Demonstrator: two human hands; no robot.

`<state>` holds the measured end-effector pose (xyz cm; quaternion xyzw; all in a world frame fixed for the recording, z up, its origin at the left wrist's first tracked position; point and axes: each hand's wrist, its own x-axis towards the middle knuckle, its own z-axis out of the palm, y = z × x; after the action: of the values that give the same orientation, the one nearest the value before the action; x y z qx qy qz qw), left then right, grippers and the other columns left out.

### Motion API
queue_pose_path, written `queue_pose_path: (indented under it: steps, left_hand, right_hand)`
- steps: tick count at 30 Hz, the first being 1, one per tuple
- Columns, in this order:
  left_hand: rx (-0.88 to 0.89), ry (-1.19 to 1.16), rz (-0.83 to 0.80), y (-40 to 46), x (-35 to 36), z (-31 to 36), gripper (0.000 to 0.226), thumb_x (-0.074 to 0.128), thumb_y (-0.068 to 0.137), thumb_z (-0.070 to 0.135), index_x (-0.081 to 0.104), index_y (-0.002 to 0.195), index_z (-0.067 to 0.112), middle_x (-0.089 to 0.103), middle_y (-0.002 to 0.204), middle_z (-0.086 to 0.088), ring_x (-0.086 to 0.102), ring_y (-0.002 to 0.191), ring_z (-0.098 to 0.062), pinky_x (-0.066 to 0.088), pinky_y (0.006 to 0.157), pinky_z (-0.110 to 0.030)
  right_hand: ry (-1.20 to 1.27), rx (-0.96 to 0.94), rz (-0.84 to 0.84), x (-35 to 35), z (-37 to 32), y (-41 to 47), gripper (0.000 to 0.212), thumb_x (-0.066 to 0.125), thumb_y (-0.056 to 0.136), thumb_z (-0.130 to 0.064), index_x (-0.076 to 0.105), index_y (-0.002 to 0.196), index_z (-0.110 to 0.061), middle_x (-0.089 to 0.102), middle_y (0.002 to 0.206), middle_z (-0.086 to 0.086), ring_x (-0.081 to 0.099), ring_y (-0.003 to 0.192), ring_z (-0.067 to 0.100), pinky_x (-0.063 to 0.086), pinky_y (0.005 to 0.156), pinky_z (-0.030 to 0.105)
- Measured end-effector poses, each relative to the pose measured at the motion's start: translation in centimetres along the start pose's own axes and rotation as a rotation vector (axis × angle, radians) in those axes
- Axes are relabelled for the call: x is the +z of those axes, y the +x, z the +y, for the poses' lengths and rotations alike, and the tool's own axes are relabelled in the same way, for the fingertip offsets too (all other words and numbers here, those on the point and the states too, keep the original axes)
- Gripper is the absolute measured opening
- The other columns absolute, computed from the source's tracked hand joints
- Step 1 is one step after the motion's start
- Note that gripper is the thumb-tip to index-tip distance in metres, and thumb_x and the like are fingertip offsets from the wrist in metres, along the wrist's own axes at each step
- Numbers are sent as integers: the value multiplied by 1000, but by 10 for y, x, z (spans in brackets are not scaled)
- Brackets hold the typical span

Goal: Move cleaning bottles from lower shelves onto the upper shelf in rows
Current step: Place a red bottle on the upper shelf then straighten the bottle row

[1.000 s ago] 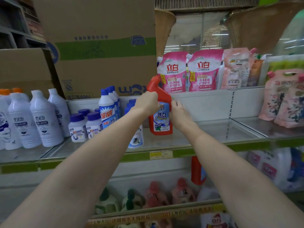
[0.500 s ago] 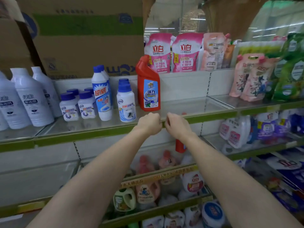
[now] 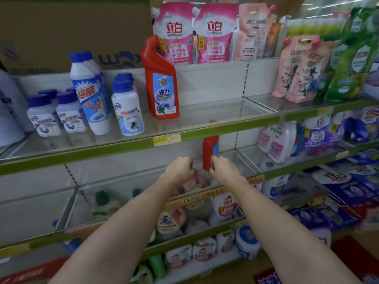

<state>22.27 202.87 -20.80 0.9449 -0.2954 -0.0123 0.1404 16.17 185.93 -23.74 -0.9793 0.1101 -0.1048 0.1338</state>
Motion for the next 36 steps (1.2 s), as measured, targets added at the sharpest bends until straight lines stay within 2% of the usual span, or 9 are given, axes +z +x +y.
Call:
queue_pose_path:
  steps: [6, 10, 14, 18, 22, 25, 29, 31, 36]
  left_hand:
    - [-79, -20, -79, 55, 41, 16, 21, 51, 99, 26, 61, 113, 15, 64, 113, -8, 61, 103, -29, 51, 86, -36]
    - [-149, -119, -88, 93, 70, 21, 26, 53, 95, 18, 62, 118, 9, 67, 119, -12, 62, 108, -30, 52, 91, -39]
    - [-263, -265, -94, 122, 90, 29, 47, 56, 98, 17, 45, 143, 10, 56, 140, -11, 58, 121, -27, 49, 95, -34]
    - [-406, -429, -86, 147, 110, 38, 63, 60, 97, 16, 32, 152, 7, 47, 150, -12, 53, 130, -29, 46, 92, -30]
    - [-467, -510, -65, 170, 130, 38, 59, 67, 93, 23, 43, 144, 5, 53, 144, -13, 55, 126, -30, 44, 95, -30]
    - [-502, -634, 24, 182, 140, 36, 60, 70, 90, 13, 42, 142, 1, 55, 139, -16, 56, 124, -31, 46, 100, -35]
    - [-535, -777, 91, 191, 152, 34, 43, 57, 90, -7, 44, 131, -6, 59, 129, -25, 60, 110, -34, 50, 91, -40]
    - [-542, -787, 127, 190, 154, 31, 34, 54, 88, -7, 50, 122, -2, 63, 120, -22, 62, 106, -36, 52, 87, -44]
    - [-602, -868, 146, 178, 154, 5, 16, 53, 78, 6, 55, 86, 20, 69, 102, -21, 67, 90, -35, 56, 88, -56]
  right_hand:
    - [108, 60, -99, 30, 54, 42, 20, 53, 97, -23, 52, 114, -11, 52, 119, 13, 55, 110, 35, 49, 91, 44]
    - [165, 81, -109, 51, 88, 76, 25, 56, 97, -23, 56, 119, -12, 57, 118, 13, 58, 109, 36, 51, 89, 43]
    - [294, 26, -131, 80, 121, 108, 24, 58, 95, -21, 58, 117, -11, 60, 113, 12, 62, 100, 33, 53, 81, 41]
    - [350, 8, -188, 104, 144, 133, 24, 61, 93, -32, 57, 115, -26, 59, 114, 0, 61, 101, 23, 56, 84, 44]
    - [414, -5, -259, 126, 159, 151, 29, 62, 89, -40, 56, 116, -34, 64, 111, -4, 64, 95, 18, 58, 82, 44]
    - [513, 9, -308, 137, 162, 163, 33, 60, 86, -52, 54, 116, -40, 68, 103, -11, 67, 88, 13, 59, 79, 40]
    - [658, -1, -358, 229, 192, 213, 67, 65, 72, -78, 44, 130, -52, 71, 103, -17, 70, 91, 11, 60, 80, 43]
    - [703, -2, -387, 240, 189, 213, 72, 72, 70, -72, 44, 131, -47, 72, 102, -16, 71, 90, 9, 62, 78, 43]
    - [764, 33, -395, 145, 136, 153, 83, 82, 66, -34, 40, 137, -37, 69, 109, -9, 71, 93, 10, 63, 76, 36]
